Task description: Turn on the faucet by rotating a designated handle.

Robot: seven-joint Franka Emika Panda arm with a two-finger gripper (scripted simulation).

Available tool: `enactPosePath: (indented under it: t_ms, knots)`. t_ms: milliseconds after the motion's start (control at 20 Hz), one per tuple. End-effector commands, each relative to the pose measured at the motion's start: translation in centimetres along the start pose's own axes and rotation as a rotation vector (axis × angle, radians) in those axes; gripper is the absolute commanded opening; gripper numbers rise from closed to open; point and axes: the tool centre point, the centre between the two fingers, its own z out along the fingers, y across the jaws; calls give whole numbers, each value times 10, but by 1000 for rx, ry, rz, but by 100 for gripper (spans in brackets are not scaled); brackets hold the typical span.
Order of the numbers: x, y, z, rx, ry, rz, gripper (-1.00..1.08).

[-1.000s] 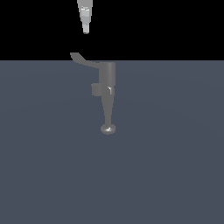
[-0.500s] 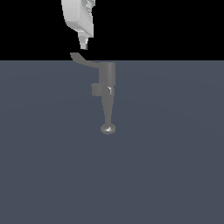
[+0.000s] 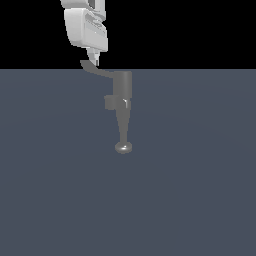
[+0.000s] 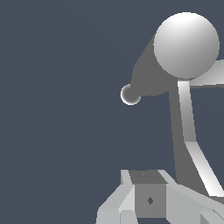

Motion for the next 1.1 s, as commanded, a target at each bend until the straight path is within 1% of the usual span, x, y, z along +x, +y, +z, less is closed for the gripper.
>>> enactPosePath:
  t_ms: [0,400,1050]
  knots:
    - [-2,-2,3,2,3,19,-100]
    - [-3,-3,5,3,5,27,-100]
    - [-3,33,5,3,5,27,-100]
